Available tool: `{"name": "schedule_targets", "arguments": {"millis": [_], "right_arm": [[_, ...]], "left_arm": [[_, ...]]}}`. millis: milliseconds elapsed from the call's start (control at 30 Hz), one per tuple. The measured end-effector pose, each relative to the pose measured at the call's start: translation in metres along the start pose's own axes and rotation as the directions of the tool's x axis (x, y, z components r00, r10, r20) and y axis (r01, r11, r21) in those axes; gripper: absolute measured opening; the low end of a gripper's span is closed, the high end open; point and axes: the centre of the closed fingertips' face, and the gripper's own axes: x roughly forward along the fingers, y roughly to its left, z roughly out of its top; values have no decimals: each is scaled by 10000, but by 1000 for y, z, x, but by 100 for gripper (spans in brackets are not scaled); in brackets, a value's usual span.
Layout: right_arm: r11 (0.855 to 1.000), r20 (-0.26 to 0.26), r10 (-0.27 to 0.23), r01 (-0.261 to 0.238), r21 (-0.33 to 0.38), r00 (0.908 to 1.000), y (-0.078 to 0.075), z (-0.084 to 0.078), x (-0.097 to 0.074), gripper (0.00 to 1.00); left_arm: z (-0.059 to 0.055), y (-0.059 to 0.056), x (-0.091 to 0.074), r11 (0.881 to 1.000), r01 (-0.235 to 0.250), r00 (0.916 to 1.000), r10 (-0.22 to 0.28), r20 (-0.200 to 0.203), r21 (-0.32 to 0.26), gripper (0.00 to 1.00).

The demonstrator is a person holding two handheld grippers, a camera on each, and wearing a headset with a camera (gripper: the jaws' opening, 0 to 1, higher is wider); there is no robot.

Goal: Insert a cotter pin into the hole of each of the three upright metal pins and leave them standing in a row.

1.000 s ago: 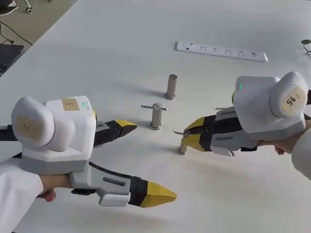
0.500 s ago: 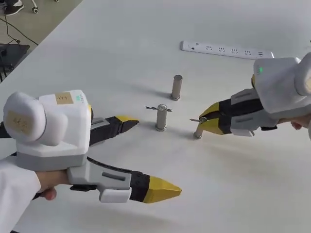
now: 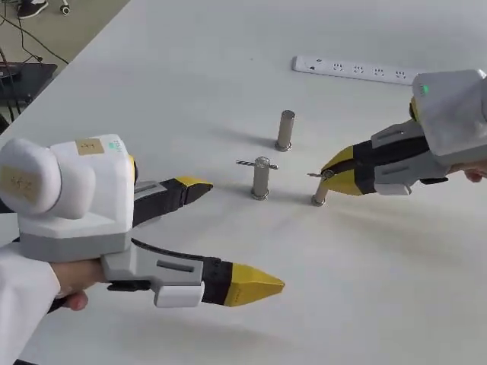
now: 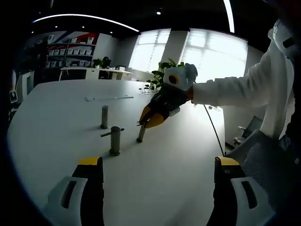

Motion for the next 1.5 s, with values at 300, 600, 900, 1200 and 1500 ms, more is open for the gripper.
{"name": "schedule_targets", "arguments": {"millis": [300, 600, 900, 1200, 1500], "right_arm": [[9975, 501, 349, -378, 593, 9981, 3, 2, 1, 4], [9977, 326, 317, -336, 588, 9990, 4, 3, 1, 5], [9974, 181, -7, -6, 722, 9998, 4, -1, -2, 15], [9844, 1331, -531, 295, 1735, 9897, 13, 19, -19, 27], [9532, 1967, -2031, 1477, 2638, 9592, 30, 29, -48, 42]], "left_arm": [[0, 0, 1, 9999, -39, 9998, 41, -216, 107, 98], [-1, -3, 1, 10000, -4, 9996, 6, -267, 81, 97], [3, -3, -2, 9999, -106, 9996, 107, -256, 41, 98], [7, -6, -5, 9999, -156, 9998, 156, -101, -10, 99], [13, -8, -11, 9998, -174, 9996, 177, 213, -121, 99]]}}
